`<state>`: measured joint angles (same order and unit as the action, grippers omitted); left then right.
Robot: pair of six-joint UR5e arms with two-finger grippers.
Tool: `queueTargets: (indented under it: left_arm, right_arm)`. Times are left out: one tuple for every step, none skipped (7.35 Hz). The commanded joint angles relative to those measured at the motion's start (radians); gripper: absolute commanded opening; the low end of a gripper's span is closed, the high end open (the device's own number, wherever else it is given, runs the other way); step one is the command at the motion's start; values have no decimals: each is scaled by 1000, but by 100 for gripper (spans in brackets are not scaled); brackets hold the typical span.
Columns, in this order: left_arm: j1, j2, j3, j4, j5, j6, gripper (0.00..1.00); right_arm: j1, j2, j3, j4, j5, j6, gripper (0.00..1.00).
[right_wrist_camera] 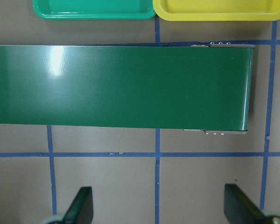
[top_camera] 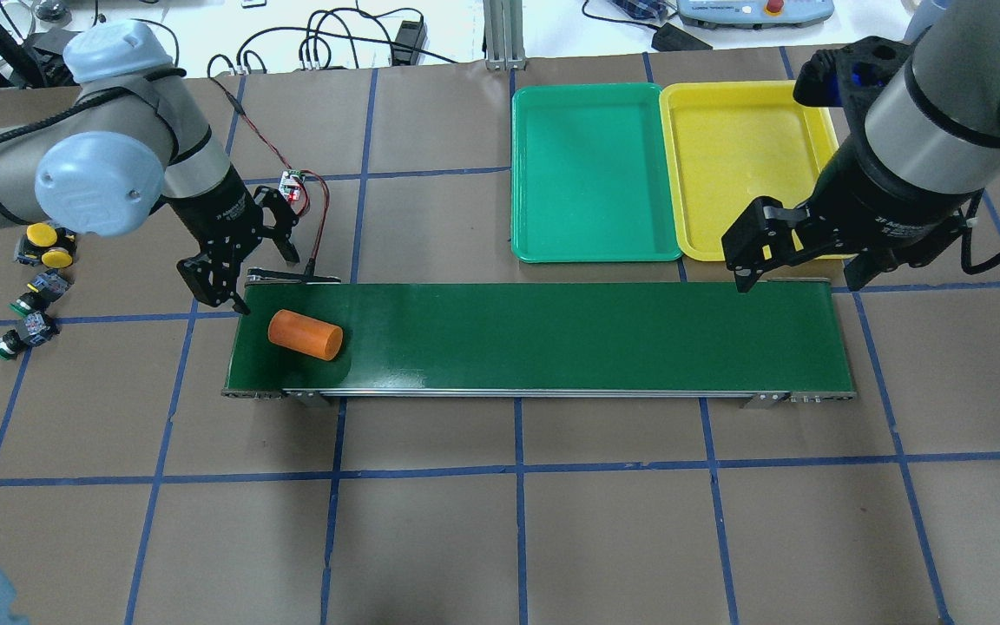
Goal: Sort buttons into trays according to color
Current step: 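Reach the left gripper back and grasp the second orange cylinder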
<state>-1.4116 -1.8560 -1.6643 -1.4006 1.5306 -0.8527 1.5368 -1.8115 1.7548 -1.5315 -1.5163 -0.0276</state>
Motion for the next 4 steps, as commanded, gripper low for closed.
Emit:
queueTargets:
  left_arm:
    - [119, -50, 159, -29, -4, 463, 100]
    - [141, -102, 243, -31, -6, 767, 100]
    - [141, -162, 323, -20, 5, 961, 100]
    - [149, -228, 409, -18, 8, 1240, 100]
  right_arm:
    - [-1, 0, 0, 1, -1, 0, 100]
    - [0, 1, 0, 1, -1, 0, 100]
    - [-1, 0, 0, 2, -1, -3, 100]
    - [-1, 0, 0, 2, -1, -2, 100]
